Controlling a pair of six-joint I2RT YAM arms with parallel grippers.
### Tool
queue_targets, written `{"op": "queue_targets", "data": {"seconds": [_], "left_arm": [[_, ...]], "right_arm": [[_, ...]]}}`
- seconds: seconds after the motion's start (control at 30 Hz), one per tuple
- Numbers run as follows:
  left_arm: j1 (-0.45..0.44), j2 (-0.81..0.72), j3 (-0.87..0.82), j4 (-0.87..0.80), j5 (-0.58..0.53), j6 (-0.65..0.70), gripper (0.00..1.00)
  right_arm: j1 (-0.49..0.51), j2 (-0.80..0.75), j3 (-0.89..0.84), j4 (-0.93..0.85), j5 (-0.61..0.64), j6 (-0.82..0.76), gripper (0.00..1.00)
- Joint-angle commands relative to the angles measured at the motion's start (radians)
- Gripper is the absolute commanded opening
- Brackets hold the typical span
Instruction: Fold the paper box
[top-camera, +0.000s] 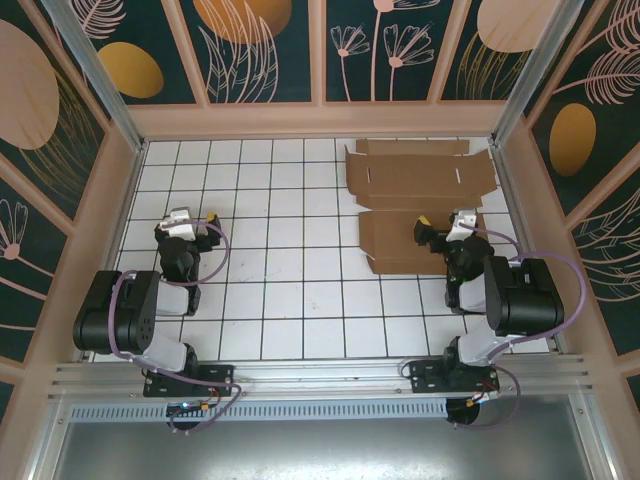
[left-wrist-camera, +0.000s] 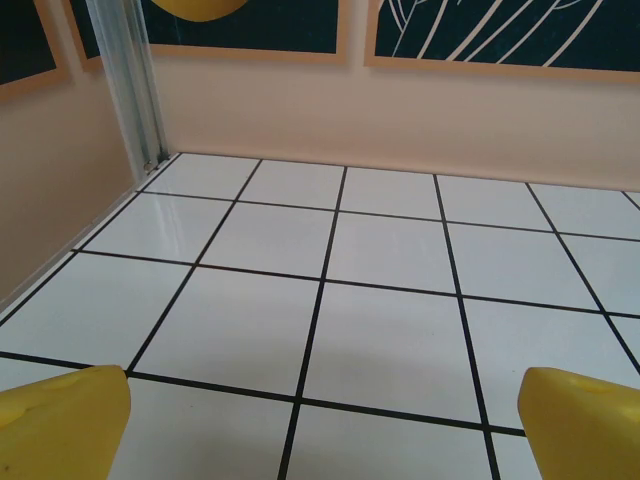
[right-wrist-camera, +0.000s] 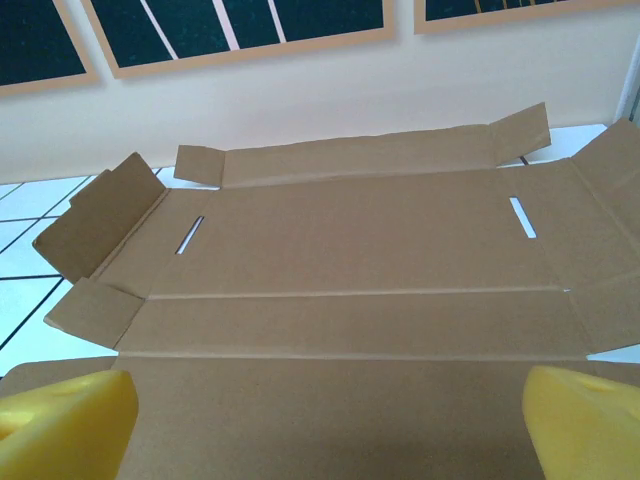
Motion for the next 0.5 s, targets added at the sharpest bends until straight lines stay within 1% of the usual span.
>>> {"op": "queue_targets", "data": {"seconds": [0.0, 0.47], "left_arm": [[0.003, -0.008, 0.000, 0.038, -0.009, 0.005, 0.99], [0.003, -0.007, 0.004, 0.034, -0.008, 0.004, 0.99]], "right_arm": [[-0.007, -0.014, -0.008, 0.044, -0.012, -0.016, 0.99], [-0.005, -0.014, -0.009, 0.044, -0.009, -0.016, 0.99]]}}
